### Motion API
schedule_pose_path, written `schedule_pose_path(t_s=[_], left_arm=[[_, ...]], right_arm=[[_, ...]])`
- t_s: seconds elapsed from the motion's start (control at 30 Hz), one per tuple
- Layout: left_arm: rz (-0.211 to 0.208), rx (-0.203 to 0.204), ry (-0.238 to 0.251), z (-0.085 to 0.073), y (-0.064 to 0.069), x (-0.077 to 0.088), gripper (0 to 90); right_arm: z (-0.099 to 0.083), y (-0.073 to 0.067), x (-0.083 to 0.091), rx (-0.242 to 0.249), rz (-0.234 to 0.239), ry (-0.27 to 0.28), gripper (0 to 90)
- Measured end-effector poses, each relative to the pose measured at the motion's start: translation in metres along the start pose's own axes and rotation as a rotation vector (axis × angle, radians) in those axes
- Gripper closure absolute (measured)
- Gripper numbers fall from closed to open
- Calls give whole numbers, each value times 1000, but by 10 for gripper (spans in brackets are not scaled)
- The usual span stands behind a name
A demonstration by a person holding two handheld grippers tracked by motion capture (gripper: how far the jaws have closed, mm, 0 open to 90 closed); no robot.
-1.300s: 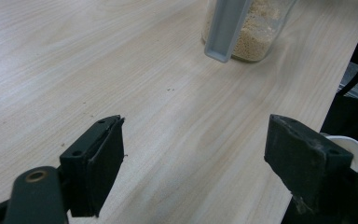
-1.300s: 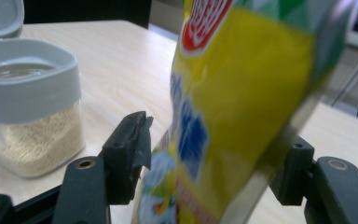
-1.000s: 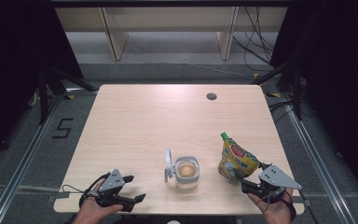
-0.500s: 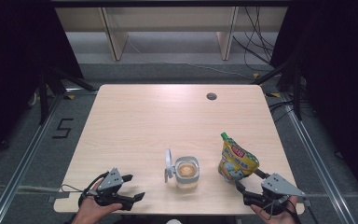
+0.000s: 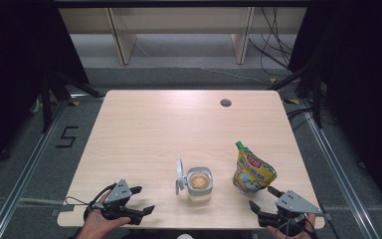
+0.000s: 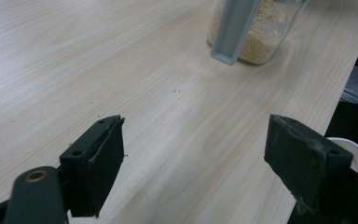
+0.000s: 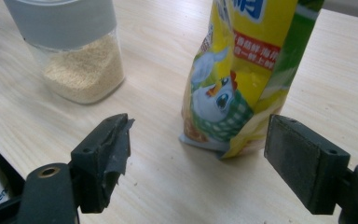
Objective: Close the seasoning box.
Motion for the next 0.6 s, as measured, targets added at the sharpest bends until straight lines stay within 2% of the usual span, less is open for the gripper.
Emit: schedule_pose_path(t_s=[0.07,0.1,0.13,0.17,0.2,0.23,0.27,0.3,0.33,0.37,0.43,0.47,0.5,0.53,0.57,0.6], left_arm=[[-7,6,24,0,1,-2,193],[-6,7,21,0,1,-2,193],[-4,9,24,0,1,-2,193],[7,6,5,0,1,0,193],[-2,19,25,1,2,-1,193],[1,5,12,0,1,1,193],[1,9,12,0,2,2,193],[-1,-9,23,2,1,2,193],[-2,-19,6,2,1,4,193],[3,10,21,2,2,3,193],[-2,30,29,4,4,3,193],[4,19,24,5,4,3,193],[-3,27,25,7,6,3,193],[6,14,19,7,5,4,194],[-8,27,40,9,8,3,195],[-14,22,38,11,9,4,199]], right_arm=[[-1,0,1,1,0,-4,236],[-2,0,2,1,-14,-8,236],[-3,0,2,-5,-12,-13,233],[-3,-2,3,-13,-4,-17,232],[-4,-2,4,-15,-10,-19,233],[-4,-2,4,-13,-13,-18,233],[-3,-3,4,-19,-2,-13,233],[-4,-4,4,-16,-2,-13,233],[-4,-6,5,-35,-2,-27,233],[-4,-5,4,-21,8,-17,233],[-5,-5,5,-14,1,-24,233],[-5,-4,5,-11,-4,-17,232],[-7,-7,5,-37,-9,-31,232],[-7,-6,6,-25,7,-28,232],[-7,-7,7,-27,7,-32,232],[-8,-7,8,-28,6,-32,232]])
Point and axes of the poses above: each handheld gripper's, and its own axes: x roughly backward along the jaws, z roughly out of its top, y roughly to its right, the point moved 7 cm from there along -x, roughly forward along the jaws, and after that the axes turned 7 degrees about x, right-handed, at the moved point
